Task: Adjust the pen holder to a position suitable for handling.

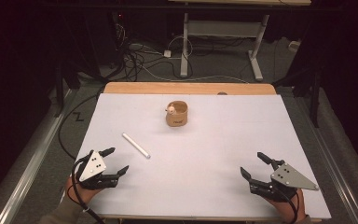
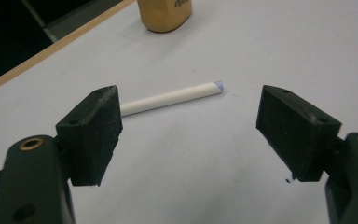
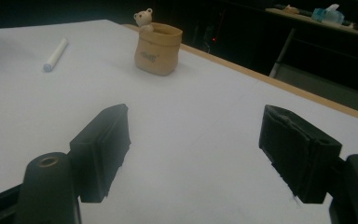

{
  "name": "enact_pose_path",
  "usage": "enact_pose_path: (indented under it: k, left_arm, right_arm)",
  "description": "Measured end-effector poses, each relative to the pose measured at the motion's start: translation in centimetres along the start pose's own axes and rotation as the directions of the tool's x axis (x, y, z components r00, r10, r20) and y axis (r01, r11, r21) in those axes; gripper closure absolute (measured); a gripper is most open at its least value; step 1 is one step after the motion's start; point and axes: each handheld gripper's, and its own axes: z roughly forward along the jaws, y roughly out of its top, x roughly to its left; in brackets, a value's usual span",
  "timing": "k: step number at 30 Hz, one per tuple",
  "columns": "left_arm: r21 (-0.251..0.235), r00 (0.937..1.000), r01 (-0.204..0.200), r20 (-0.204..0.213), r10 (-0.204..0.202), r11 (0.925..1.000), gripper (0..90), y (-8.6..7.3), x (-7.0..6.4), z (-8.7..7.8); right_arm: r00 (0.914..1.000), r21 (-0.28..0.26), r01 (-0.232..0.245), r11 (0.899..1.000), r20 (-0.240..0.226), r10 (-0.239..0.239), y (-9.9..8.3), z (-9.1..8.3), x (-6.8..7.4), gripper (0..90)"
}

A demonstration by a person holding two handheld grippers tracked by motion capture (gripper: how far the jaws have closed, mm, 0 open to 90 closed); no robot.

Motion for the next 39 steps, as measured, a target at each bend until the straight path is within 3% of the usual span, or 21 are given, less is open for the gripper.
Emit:
enact_pose_path:
  k: [4,9,17,20,26,33,39]
  left_arm:
    - [0.02,0.9996,0.006,-0.026,-0.005,0.9998,21.5,-0.1,-0.5,0.2]
    - [0.031,0.9997,-0.013,-0.023,0.013,0.9994,21.5,-0.3,-1.0,0.0]
    - [0.057,0.9996,-0.014,-0.023,0.015,0.9983,21.9,-0.5,-1.0,0.1]
    - [0.064,0.9996,-0.016,-0.024,0.018,0.9979,21.9,-0.5,-1.0,0.2]
    - [0.079,0.9997,-0.016,-0.017,0.017,0.9967,21.9,-0.6,-1.1,0.5]
    - [0.085,0.9998,-0.016,-0.006,0.016,0.9962,21.9,-0.7,-1.1,0.6]
    - [0.094,0.9998,-0.021,-0.004,0.022,0.9953,21.7,-0.9,-1.2,0.6]
  right_arm:
    - [0.9995,0.023,0.02,1.0,-0.024,-0.02,-0.3,0.5,0.4,25.4]
    - [0.9956,0.045,0.069,0.997,-0.067,-0.066,-0.4,1.0,1.0,29.2]
    - [0.9854,0.099,0.063,0.993,-0.164,-0.047,0.1,2.7,0.4,33.2]
    - [0.979,0.106,0.083,0.991,-0.194,-0.061,0.7,3.7,0.3,34.7]
    - [0.9661,0.12,0.118,0.986,-0.244,-0.086,2.6,6.6,-0.1,35.4]
    - [0.9507,0.116,0.147,0.982,-0.291,-0.108,6.4,11.3,-0.5,35.8]
    - [0.9364,0.141,0.191,0.971,-0.323,-0.137,8.8,15.0,-0.4,35.4]
